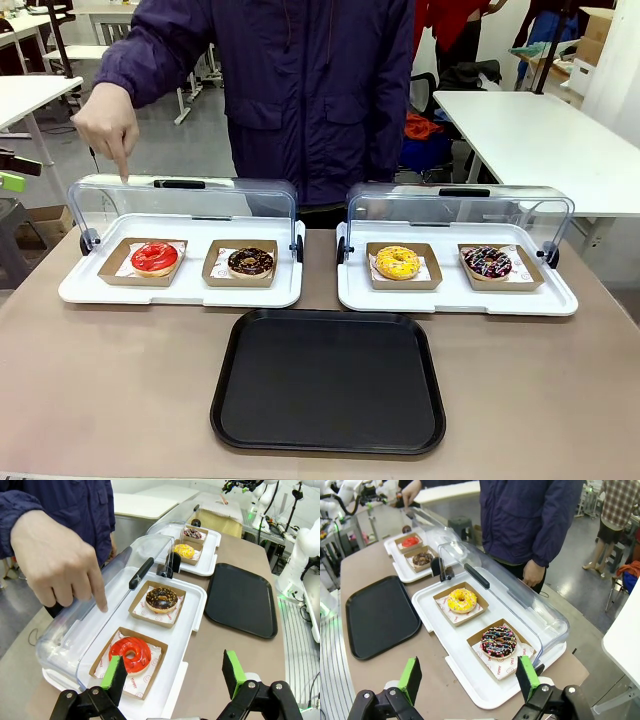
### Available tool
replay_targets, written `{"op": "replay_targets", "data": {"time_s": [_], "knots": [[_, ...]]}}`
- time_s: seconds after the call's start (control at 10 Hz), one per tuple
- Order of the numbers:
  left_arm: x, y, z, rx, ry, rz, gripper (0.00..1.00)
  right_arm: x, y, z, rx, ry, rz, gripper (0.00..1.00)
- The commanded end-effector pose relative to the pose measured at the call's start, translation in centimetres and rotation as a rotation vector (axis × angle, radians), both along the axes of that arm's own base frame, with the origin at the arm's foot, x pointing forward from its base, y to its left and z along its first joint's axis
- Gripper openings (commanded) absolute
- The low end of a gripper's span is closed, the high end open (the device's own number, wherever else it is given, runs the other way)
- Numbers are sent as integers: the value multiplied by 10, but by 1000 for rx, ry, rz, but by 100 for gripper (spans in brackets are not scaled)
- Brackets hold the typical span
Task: Move the first donut from the left to the tray.
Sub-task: Pick up the Paper togo box containing the Donut indicated by the person and place it on the Handle tray.
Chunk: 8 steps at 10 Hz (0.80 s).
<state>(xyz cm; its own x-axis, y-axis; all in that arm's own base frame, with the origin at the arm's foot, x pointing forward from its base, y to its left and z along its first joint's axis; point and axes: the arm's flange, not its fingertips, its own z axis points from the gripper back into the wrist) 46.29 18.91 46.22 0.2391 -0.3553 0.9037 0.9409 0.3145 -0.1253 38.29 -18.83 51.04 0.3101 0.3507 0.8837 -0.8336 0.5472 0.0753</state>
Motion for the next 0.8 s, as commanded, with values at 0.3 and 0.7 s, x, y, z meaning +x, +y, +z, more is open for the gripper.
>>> {"op": "replay_targets", "data": {"time_s": [0.3,0.7], "knots": [[-1,-1,1,-9,-2,-8,100,0,1,0,0,-1,3,100],[-1,-1,1,-9,-2,-8,100,0,1,0,0,-1,3,100]]}}
